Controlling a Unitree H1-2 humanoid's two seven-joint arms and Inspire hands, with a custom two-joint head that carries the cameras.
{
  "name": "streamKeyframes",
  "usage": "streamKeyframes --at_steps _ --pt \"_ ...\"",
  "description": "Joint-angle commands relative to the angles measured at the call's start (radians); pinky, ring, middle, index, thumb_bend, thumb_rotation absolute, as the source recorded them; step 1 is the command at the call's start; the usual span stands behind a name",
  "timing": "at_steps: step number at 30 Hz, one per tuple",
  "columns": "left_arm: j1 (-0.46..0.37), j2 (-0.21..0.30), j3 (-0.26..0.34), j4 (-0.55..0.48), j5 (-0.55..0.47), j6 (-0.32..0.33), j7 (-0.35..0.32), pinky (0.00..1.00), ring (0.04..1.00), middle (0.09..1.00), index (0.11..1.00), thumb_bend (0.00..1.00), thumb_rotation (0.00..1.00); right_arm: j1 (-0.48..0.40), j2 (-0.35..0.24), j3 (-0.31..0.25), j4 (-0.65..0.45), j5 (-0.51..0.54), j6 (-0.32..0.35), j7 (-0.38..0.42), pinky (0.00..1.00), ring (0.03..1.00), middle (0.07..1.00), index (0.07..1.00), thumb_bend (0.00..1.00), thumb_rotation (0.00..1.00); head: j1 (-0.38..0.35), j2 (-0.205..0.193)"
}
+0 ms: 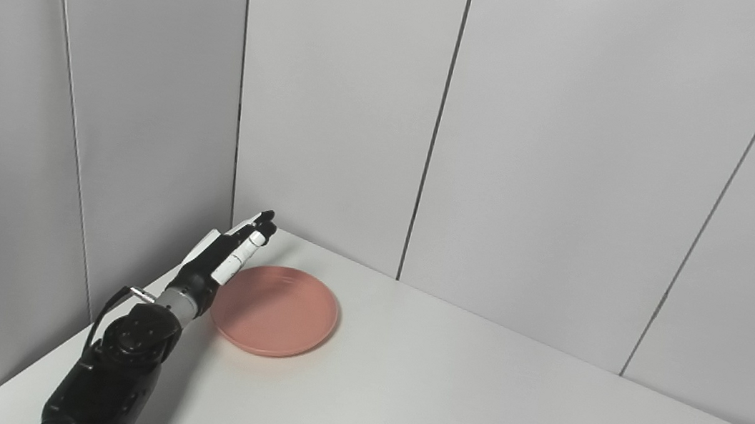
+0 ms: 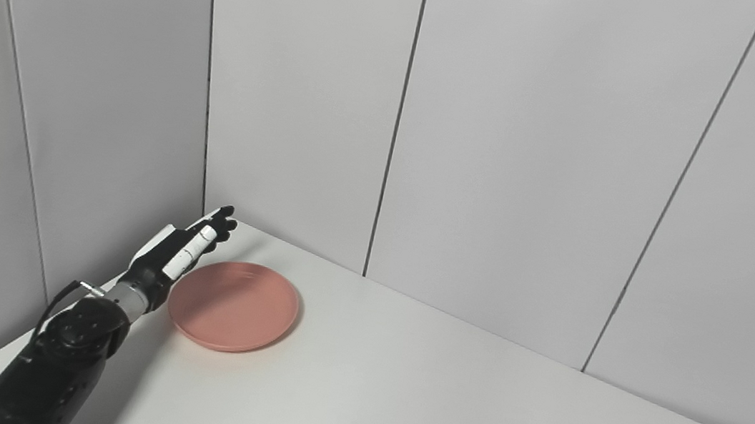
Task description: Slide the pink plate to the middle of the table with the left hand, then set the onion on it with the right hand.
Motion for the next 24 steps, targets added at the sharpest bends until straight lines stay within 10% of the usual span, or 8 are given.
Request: streamKeyframes --at_steps 1,24 --pt "-0.065 0.05 0.019 0.011 -0.015 -0.069 0.007 0.99 0.93 0.935 0.924 0.81 1.0 -0.024 -0.003 -0.001 -0.029 0.004 -0.019 -0.001 1.0 1.0 1.0 1.0 0.37 1.0 0.0 0.001" --pt "-0.204 0.071 0.043 0.355 -0.091 -0.184 -0.007 1.0 0.944 0.93 0.907 0.82 1.0 -0.009 -0.008 0.011 -0.063 -0.002 0.003 0.002 1.0 1.0 1.0 1.0 0.34 1.0 -0.008 0.004"
